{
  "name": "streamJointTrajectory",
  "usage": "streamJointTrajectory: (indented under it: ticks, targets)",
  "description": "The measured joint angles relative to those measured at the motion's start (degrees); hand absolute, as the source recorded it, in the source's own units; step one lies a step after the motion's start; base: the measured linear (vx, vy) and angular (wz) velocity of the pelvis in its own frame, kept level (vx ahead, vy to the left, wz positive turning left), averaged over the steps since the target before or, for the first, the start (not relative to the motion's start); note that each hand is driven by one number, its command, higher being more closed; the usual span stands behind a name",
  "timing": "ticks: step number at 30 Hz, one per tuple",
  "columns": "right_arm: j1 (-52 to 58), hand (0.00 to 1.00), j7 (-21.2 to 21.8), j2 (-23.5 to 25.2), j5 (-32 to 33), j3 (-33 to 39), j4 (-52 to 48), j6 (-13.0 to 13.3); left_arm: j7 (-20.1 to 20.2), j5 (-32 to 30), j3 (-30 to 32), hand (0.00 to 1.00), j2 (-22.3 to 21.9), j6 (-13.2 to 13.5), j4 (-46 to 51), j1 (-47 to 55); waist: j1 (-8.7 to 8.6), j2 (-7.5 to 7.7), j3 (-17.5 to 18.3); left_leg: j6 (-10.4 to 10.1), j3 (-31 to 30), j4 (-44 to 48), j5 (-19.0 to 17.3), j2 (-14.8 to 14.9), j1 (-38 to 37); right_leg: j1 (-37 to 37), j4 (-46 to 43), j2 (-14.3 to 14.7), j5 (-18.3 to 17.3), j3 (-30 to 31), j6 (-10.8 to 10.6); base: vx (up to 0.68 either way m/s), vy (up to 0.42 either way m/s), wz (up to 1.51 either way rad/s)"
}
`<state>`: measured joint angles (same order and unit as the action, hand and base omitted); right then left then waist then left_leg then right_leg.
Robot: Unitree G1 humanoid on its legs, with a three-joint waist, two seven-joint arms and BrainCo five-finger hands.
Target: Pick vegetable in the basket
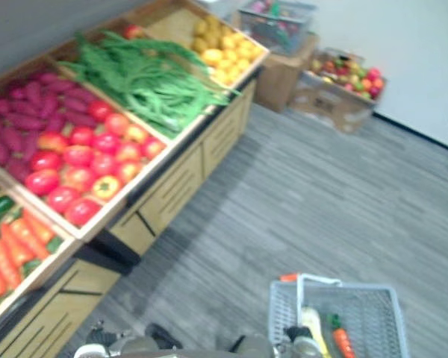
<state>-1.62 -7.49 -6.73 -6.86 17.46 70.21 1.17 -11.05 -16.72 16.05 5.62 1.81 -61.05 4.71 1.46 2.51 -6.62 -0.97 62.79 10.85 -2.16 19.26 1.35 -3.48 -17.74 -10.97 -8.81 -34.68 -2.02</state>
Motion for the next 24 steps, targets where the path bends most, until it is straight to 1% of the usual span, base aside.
streamJointTrajectory:
  ticks: [2,3,4,6,7,8,9,10,11,12,14,15,16,17,18,19,20,21,22,23,24]
  targets:
    - [1.56,1.0,-0.06,-0.62,0.03,-0.05,-0.02,-0.06,0.07,-0.35,0.04,0.0,-0.57,0.0,-0.05,-0.15,-0.5,-0.62,0.31,-0.5,0.77,0.7,0.67,1.16,-0.89,2.54,6.0,2.59,0.0,0.27,0.0,-0.09,-0.272,-0.37]
    - [2.29,1.0,-0.07,-0.73,0.05,-0.13,-0.02,-0.07,0.1,-0.43,0.02,0.0,-0.48,0.0,-0.05,-0.22,-1.49,-0.73,0.36,-0.52,0.73,2.55,0.67,2.4,-1.3,4.84,9.71,4.09,0.02,0.16,-0.03,-0.11,-0.208,-0.18]
    - [2.94,1.0,-0.09,-0.28,0.08,-0.92,-0.03,-0.04,0.1,-0.45,0.0,0.0,-0.44,-0.02,-0.07,-0.33,-1.7,-0.83,0.4,-0.55,0.63,4.48,0.65,3.73,-1.62,6.15,11.74,5.09,0.15,0.21,-0.13,-0.1,-0.136,-0.09]
    - [3.55,1.0,-0.07,0.1,0.07,-1.66,-0.04,0.19,0.09,-0.57,-0.01,0.0,-0.45,-0.09,-0.06,-0.4,-2.11,-1.07,0.44,-0.55,0.38,6.88,0.66,5.41,-1.76,7.16,12.69,5.95,0.26,0.25,0.0,-0.1,-0.077,-0.06]
    - [3.9,1.0,-0.03,0.18,0.04,-2.2,-0.05,0.29,0.09,-0.78,-0.09,0.0,-0.53,-0.25,-0.05,-0.37,-2.61,-1.45,0.4,-0.55,0.2,8.8,0.66,6.77,-2.0,7.74,13.03,6.51,0.45,0.44,0.3,-0.13,-0.066,-0.18]
    - [4.1,1.0,0.06,0.1,-0.05,-2.85,-0.06,0.35,0.07,-1.23,-0.1,0.0,-0.67,-0.45,0.02,-0.23,-2.64,-1.83,0.2,-0.56,-0.8,11.69,0.67,8.51,-2.56,8.77,13.73,7.24,0.7,1.55,0.65,-0.14,-0.079,-0.47]
    - [3.95,1.0,0.16,-0.26,-0.09,-4.35,-0.04,0.34,0.04,-2.13,-0.18,0.0,-0.9,-0.44,0.03,0.04,-2.43,-2.35,0.02,-0.52,-6.19,14.92,0.93,9.73,-2.4,9.54,14.34,7.81,0.9,4.08,0.97,-0.11,-0.061,-0.67]
    - [3.81,1.0,0.24,-0.34,-0.17,-4.98,-0.08,0.36,0.03,-2.22,-0.23,0.0,-0.97,-0.43,-0.1,0.25,-2.25,-2.48,-0.24,-0.17,-10.95,16.67,1.25,9.94,-1.94,10.08,14.79,8.07,1.12,5.64,1.29,-0.1,-0.035,-1.01]
    - [3.51,1.0,0.29,-1.13,-1.0,-5.39,-0.2,0.9,0.02,-2.26,-0.61,0.0,-1.14,-0.53,-0.43,0.56,-1.37,-2.72,-0.66,-2.48,-24.66,17.32,-1.23,7.01,0.59,10.65,15.06,7.66,1.81,9.09,1.44,-0.08,0.073,-1.56]
    - [2.93,1.0,0.24,-2.27,-1.81,-5.4,-0.03,1.59,-0.12,-2.35,-0.81,0.0,-2.44,-0.39,-0.35,1.31,-0.28,-3.6,-1.06,-4.2,-41.06,15.18,-5.18,-0.5,1.14,10.19,15.02,6.67,2.84,13.87,1.36,-0.09,0.155,-1.66]
    - [2.72,1.0,0.23,-2.57,-2.18,-5.4,-0.1,2.09,-0.35,-2.42,-1.19,0.0,-2.9,-0.16,-0.35,1.66,0.32,-4.09,-1.13,-4.81,-49.48,13.32,-6.83,-4.92,1.3,9.54,15.07,6.6,3.55,16.83,1.17,-0.07,0.176,-1.26]
    - [2.57,1.0,0.24,-2.5,-2.17,-5.35,-0.19,2.4,-0.42,-2.51,-1.22,0.0,-2.92,0.0,-0.47,1.72,0.32,-4.29,-1.25,-5.02,-54.6,10.87,-6.89,-7.7,1.15,8.65,15.1,7.12,3.8,19.34,0.91,-0.07,0.137,-1.04]
    - [2.54,1.0,0.27,-2.33,-2.12,-4.73,-0.21,2.69,-0.43,-2.51,-1.28,0.0,-2.95,0.12,-0.51,1.86,0.34,-4.55,-1.57,-5.18,-56.77,9.12,-7.18,-8.5,0.54,8.59,15.18,7.83,3.85,21.01,0.82,-0.06,0.204,-1.09]
    - [2.81,1.0,0.26,-2.18,-1.97,-3.95,-0.2,2.78,-0.43,-2.5,-1.14,0.0,-2.82,0.15,-0.5,2.06,0.33,-4.69,-1.83,-6.28,-59.22,7.73,-8.5,-9.1,-1.01,8.52,16.18,8.33,4.14,23.1,-0.27,-0.04,0.201,-0.89]
    - [2.91,1.0,0.28,-1.92,-1.62,-2.91,-0.2,2.81,-0.42,-2.54,-1.15,0.0,-2.77,0.14,-0.5,2.05,0.17,-4.24,-1.65,-6.07,-60.04,5.41,-9.3,-9.58,-1.92,8.09,17.76,8.31,5.61,24.74,-1.2,-0.02,0.195,-0.71]
    - [2.95,1.0,0.28,-1.83,-1.62,-2.26,-0.2,2.82,-0.44,-2.55,-1.15,0.0,-2.72,0.16,-0.5,2.01,0.16,-4.29,-1.37,-5.79,-59.82,4.11,-9.86,-9.53,-2.03,7.53,18.53,8.27,6.41,25.34,-1.48,-0.03,0.172,-0.52]
    - [3.03,1.0,0.25,-1.66,-1.61,-1.56,-0.02,2.78,-0.41,-2.57,-1.15,0.0,-2.64,0.15,-0.5,1.79,0.2,-4.72,-1.72,-5.39,-58.85,1.75,-10.88,-9.85,-1.82,6.72,19.99,8.03,8.07,25.97,-1.88,-0.03,0.146,-0.34]
    - [3.04,1.0,0.26,-1.45,-1.61,-1.26,0.0,2.71,-0.54,-2.55,-1.07,0.0,-2.54,0.13,-0.5,1.65,0.29,-4.2,-1.97,-5.05,-58.31,1.67,-10.64,-10.29,-1.49,6.69,20.73,7.71,8.92,26.17,-2.17,-0.04,0.199,-0.4]
    - [3.83,1.0,0.36,-0.99,-1.61,-0.4,0.05,2.53,-1.13,-2.55,-1.1,0.0,-2.16,0.09,-0.66,1.7,0.3,-3.8,-2.76,-4.64,-57.13,1.08,-10.43,-11.73,-1.7,6.58,22.16,6.58,10.72,27.36,-3.12,-0.02,0.145,-0.27]
    - [4.33,1.0,0.41,-1.03,-1.61,-0.3,0.05,2.52,-1.18,-2.56,-1.15,0.0,-2.16,0.1,-0.65,1.71,0.26,-3.85,-2.78,-4.47,-56.88,0.7,-10.33,-12.12,-1.96,6.63,22.2,6.22,10.88,27.58,-3.34,-0.01,0.128,-0.22]
    - [4.77,1.0,0.36,-1.04,-1.58,0.01,0.06,2.49,-1.18,-2.57,-1.29,0.0,-2.2,0.08,-0.65,1.74,0.18,-3.59,-2.6,-4.17,-56.63,-0.02,-10.13,-12.57,-2.57,6.69,22.19,5.85,10.95,27.77,-3.46,0.01,0.084,-0.14]
